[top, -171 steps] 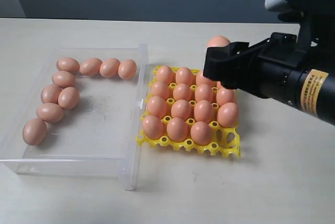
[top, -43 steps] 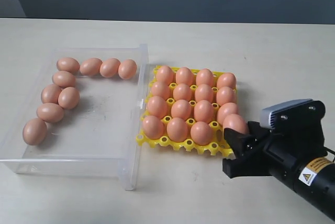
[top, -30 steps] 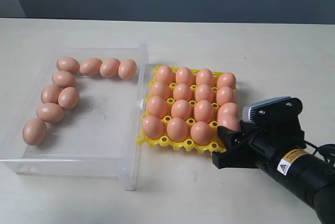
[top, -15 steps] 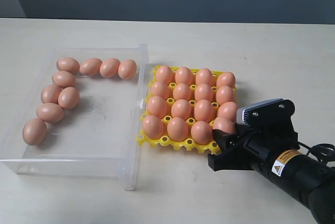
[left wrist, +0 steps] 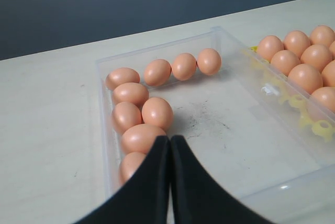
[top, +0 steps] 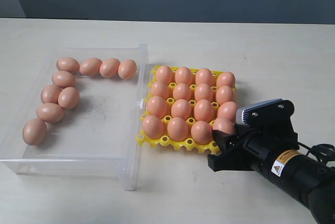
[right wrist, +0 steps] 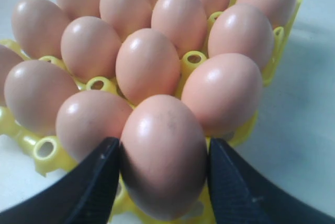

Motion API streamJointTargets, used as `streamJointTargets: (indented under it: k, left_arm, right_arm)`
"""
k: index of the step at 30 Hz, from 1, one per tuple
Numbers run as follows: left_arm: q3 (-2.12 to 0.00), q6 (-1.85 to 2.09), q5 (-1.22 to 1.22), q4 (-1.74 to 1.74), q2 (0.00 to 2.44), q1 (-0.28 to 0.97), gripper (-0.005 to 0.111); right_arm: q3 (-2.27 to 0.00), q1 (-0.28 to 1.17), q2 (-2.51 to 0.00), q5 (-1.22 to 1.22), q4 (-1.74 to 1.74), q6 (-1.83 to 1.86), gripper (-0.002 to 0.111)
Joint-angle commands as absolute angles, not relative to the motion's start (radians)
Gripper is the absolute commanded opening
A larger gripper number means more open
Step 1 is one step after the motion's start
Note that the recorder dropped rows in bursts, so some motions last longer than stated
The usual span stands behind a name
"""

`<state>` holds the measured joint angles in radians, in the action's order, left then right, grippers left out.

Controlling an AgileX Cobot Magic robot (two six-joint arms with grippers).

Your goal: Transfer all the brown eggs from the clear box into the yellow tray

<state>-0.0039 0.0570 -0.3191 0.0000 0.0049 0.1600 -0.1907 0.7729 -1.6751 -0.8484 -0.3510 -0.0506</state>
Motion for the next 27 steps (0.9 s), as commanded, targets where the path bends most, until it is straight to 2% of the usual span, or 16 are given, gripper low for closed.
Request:
streamJointTargets:
  k: [1, 4, 6, 15, 21, 27]
  left_arm:
    - [0.000, 0.054, -0.309, 0.000, 0.000, 0.161, 0.000]
    - [0.000, 0.054, -0.309, 0.000, 0.000, 0.161, 0.000]
    - [0.000, 0.054, -0.309, 0.000, 0.000, 0.161, 0.000]
    - [0.000, 0.054, -0.309, 0.000, 0.000, 0.161, 0.000]
    - [0.000, 0.054, -0.309, 0.000, 0.000, 0.161, 0.000]
    - [0.000, 0.054, -0.309, 0.000, 0.000, 0.161, 0.000]
  right_arm:
    - [-0.195, 0.767, -1.679, -0.843, -0.346, -0.053, 0.018]
    - [-0.195, 0.767, -1.679, -0.843, -0.346, -0.053, 0.040]
    - [-0.195, 0.767, -1.679, -0.843, -0.346, -0.053, 0.048]
    - [-0.195, 0.767, -1.679, -0.818, -0.349, -0.053, 0.050]
    - [-0.195, 0.767, -1.632, -0.808, -0.374, -0.053, 0.063]
    - [-0.195, 0.767, -1.596, -0.768, -0.397, -0.016, 0.064]
